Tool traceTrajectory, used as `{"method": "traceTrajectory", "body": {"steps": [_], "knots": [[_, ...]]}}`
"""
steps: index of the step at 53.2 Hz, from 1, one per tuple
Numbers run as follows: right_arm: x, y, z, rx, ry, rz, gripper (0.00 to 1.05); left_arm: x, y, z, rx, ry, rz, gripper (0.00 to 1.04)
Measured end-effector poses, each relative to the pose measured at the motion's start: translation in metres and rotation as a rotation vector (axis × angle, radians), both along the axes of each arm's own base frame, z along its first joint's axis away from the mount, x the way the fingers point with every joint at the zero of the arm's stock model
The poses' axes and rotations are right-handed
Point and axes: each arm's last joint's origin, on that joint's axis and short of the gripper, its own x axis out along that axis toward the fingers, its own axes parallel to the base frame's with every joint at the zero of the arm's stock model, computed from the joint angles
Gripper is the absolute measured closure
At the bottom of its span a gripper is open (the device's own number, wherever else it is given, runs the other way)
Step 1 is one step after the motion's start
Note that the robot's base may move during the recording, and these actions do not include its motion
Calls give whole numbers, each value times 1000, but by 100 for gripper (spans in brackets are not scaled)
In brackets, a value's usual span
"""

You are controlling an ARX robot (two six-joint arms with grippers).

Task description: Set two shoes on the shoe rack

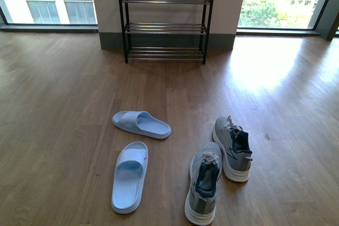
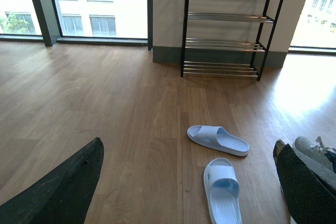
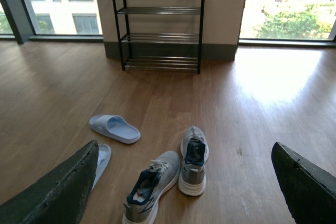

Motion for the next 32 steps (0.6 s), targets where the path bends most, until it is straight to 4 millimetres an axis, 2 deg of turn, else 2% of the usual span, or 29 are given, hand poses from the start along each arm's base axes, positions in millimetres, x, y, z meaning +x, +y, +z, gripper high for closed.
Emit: {"method": "traceTrajectory", "body": {"steps": [32], "knots": [[0, 0, 0, 0, 0, 0, 9, 0, 0, 0, 0, 0, 0, 9]]}}
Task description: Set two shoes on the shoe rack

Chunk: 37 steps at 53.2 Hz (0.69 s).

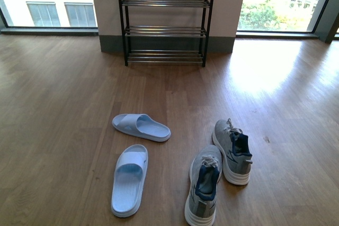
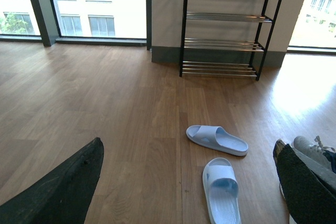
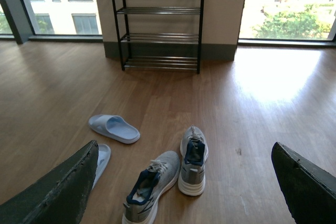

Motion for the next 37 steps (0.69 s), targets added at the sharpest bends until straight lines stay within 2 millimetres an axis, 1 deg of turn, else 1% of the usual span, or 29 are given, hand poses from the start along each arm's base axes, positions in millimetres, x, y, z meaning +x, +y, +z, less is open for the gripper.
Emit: {"method": "traceTrajectory", "body": {"steps": [37], "knots": [[0, 0, 0, 0, 0, 0, 9, 0, 0, 0, 0, 0, 0, 9]]}}
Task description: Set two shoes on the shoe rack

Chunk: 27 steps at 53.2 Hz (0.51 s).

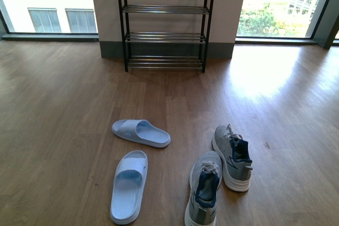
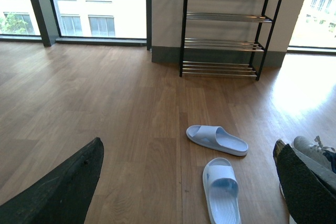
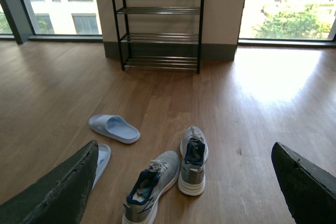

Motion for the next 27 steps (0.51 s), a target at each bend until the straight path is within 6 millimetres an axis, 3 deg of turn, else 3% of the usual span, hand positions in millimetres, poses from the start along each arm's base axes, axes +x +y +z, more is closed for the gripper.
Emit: {"method": "traceTrajectory", "body": {"steps": [27], "knots": [[0, 0, 0, 0, 0, 0, 9, 0, 0, 0, 0, 0, 0, 9]]}}
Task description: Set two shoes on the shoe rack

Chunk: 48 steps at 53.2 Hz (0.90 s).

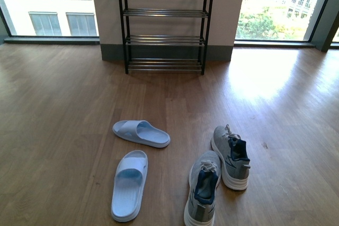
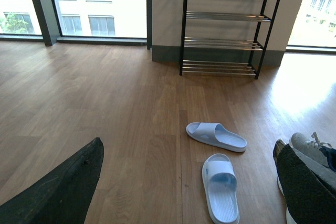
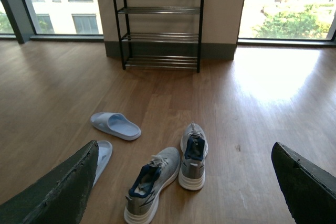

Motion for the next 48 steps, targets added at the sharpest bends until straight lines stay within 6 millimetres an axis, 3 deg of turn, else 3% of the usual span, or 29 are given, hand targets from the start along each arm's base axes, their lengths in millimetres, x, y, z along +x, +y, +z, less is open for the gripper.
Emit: {"method": "traceTrajectory", "body": {"steps": [48], "knots": [[0, 0, 0, 0, 0, 0, 9, 0, 0, 0, 0, 0, 0, 9]]}}
